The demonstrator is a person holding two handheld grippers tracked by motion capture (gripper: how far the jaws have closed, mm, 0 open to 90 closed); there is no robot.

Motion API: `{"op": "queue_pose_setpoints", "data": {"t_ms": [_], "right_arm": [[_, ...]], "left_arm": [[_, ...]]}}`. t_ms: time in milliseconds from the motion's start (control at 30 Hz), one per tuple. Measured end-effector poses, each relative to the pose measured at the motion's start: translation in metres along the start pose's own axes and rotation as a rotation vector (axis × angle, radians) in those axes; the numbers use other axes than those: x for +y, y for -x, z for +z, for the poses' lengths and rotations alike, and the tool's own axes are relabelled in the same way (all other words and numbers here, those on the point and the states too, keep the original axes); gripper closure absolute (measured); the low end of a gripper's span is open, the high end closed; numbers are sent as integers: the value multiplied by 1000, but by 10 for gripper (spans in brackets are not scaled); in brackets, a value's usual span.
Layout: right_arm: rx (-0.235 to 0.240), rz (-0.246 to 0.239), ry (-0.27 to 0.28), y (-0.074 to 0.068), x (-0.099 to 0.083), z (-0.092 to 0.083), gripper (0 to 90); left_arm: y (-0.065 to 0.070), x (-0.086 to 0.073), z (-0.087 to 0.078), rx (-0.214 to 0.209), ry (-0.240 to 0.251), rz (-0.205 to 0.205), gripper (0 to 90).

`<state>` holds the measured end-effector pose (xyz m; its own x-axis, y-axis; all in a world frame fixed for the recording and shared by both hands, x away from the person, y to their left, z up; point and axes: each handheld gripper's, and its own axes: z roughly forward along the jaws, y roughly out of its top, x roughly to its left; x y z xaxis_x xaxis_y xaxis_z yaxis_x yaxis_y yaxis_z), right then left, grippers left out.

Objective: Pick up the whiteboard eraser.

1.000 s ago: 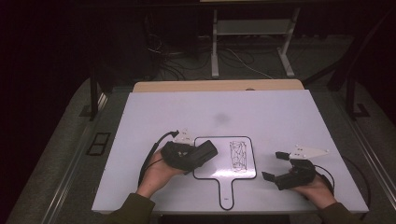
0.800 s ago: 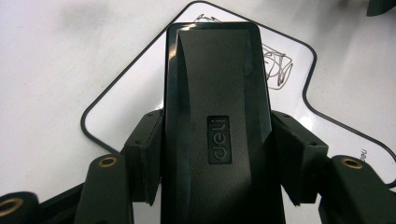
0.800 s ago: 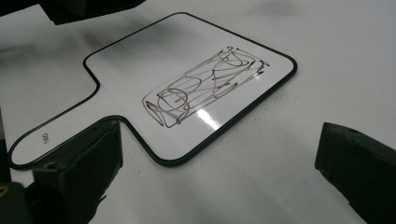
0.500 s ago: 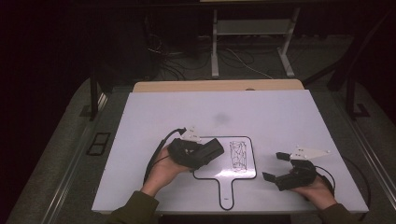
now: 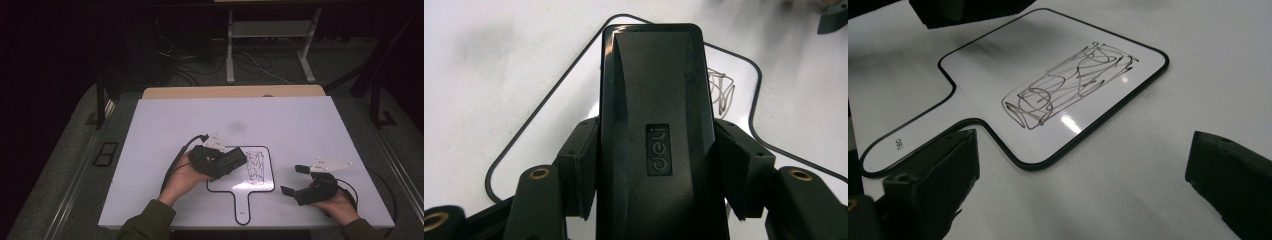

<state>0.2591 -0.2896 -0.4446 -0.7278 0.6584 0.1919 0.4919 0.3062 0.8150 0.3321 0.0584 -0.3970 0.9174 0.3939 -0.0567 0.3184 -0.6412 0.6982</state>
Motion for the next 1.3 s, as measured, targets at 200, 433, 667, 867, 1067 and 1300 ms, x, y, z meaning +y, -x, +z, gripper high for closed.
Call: {"op": "queue_pose_setpoints", "data": {"t_ms": [200,433,667,867,1067,1300], "right_arm": [[-3,3,3,0,0,-1,0],[-6,2,6,0,0,-1,0],[-8,3,6,1,0,-2,0],[-11,-9,17,1,0,-2,0],[-5,9,16,1,1,-3,0],[-6,5,17,1,1,-4,0]], "left_arm": [[-2,5,5,-6,-1,3,397],[-2,12,10,-8,2,9,397],[-6,22,14,-9,17,11,397],[-5,30,19,-14,25,14,397],[-8,39,31,-24,-1,29,397],[-9,50,45,-19,-25,47,397]]}}
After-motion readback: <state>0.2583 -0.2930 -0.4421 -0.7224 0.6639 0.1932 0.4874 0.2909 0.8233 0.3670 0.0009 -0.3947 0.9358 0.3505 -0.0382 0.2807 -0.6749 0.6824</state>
